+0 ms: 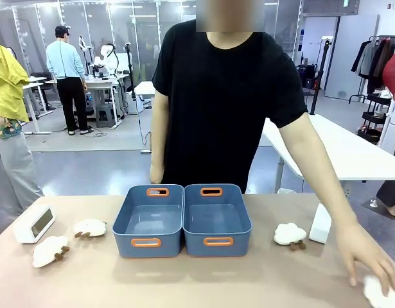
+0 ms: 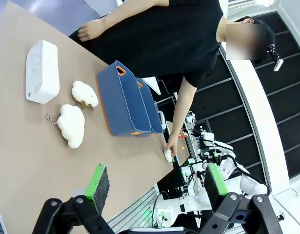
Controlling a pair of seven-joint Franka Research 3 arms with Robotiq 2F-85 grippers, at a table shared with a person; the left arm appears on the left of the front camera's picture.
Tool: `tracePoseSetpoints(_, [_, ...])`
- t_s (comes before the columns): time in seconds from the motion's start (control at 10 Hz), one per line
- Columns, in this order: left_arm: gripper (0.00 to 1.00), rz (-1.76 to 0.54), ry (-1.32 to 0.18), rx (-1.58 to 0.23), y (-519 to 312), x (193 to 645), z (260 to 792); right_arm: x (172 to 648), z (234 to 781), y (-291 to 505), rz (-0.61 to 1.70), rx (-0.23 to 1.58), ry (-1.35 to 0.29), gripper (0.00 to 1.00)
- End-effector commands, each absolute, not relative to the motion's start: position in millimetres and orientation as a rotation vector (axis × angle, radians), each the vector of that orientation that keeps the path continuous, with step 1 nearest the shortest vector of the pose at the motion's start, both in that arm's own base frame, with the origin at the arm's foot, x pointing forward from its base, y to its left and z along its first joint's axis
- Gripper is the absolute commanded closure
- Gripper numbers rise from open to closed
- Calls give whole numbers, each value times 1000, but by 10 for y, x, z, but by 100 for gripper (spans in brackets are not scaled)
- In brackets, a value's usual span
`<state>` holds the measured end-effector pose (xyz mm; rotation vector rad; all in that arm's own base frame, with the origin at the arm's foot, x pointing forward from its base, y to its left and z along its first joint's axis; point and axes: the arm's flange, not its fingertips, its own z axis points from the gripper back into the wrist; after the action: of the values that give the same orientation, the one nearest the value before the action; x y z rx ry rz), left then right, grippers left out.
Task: Sort the digital clocks into the basket.
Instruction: Pick up the Digital clock from the table and place it into the empty Plastic storage basket.
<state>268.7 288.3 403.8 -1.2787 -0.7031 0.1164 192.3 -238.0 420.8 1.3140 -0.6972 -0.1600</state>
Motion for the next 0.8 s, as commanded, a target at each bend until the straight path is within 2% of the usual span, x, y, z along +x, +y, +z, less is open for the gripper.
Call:
tracePoseSetpoints(0.0, [0,99,-698,-1277,2892,2684,4035,1936,4223,-2369,-156,1320,-693,0])
tracePoseSetpoints(0.6, [0,116,-703,-1279,2883,2687,4038,1936,4223,-2369,-156,1320,-693,0])
tracePoseSetpoints(0.7, [0,158,-672,-1201,2753,2774,4193,1936,4223,-2369,-156,1320,-693,0])
